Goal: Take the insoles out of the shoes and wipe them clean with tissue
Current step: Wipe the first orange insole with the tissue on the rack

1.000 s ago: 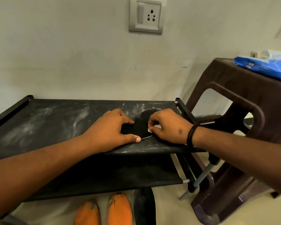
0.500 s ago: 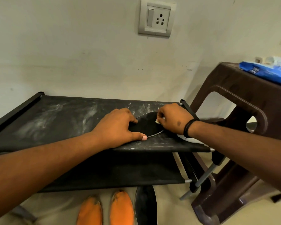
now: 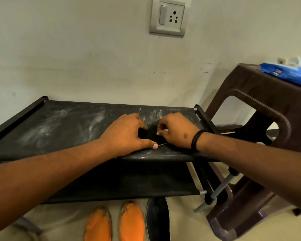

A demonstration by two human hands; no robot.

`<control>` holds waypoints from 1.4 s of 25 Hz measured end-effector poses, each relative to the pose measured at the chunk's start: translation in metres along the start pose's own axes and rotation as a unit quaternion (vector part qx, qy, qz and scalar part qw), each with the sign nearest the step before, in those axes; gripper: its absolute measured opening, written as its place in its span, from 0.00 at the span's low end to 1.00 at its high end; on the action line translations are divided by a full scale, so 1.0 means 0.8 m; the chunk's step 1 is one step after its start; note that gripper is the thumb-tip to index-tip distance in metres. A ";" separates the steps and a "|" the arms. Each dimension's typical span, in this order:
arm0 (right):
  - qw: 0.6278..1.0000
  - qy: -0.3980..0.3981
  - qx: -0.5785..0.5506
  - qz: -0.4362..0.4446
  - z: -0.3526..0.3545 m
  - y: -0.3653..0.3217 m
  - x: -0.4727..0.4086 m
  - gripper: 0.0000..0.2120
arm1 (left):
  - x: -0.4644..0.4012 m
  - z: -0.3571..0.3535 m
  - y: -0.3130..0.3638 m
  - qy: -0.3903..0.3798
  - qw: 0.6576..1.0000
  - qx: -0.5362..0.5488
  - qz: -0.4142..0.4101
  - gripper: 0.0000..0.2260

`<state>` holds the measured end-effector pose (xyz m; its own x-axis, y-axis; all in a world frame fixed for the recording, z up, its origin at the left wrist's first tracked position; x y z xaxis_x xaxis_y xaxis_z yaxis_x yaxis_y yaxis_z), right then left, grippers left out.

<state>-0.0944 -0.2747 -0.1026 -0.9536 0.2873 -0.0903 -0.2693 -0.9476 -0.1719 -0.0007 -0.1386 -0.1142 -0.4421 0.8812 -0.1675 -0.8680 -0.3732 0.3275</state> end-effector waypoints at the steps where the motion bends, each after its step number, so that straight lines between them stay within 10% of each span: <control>1: 0.999 -0.014 -0.026 0.045 -0.006 -0.019 0.007 0.05 | 0.000 0.000 -0.001 0.003 1.000 0.000 0.002 0.30; 6: 0.996 0.019 0.055 -0.067 0.014 0.021 -0.017 0.06 | -0.004 0.000 -0.002 0.013 1.000 -0.002 0.022 0.37; 11: 0.998 -0.026 -0.023 0.052 -0.010 -0.035 -0.005 0.05 | -0.001 0.003 -0.004 0.034 0.999 0.005 0.038 0.31; 15: 0.995 0.034 0.074 -0.061 0.008 0.012 -0.031 0.06 | -0.003 -0.001 -0.002 0.019 0.999 0.008 0.038 0.43; 35: 0.999 0.002 -0.021 0.042 -0.016 -0.039 -0.030 0.05 | 0.002 0.005 -0.003 0.050 0.997 -0.003 0.060 0.35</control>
<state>-0.0616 -0.2504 -0.1078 -0.9719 0.2084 -0.1093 -0.1833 -0.9617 -0.2037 0.0018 -0.1351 -0.1116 -0.5621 0.7976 -0.2189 -0.8091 -0.4754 0.3453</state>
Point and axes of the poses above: each hand's wrist, its own x-axis away from the middle knuckle, its own z-axis out of the back of the hand, y = z × x, the point moved 4 cm from there along -x, towards the middle knuckle, and after that the axes turned 3 degrees about z, right-handed, at the moved point
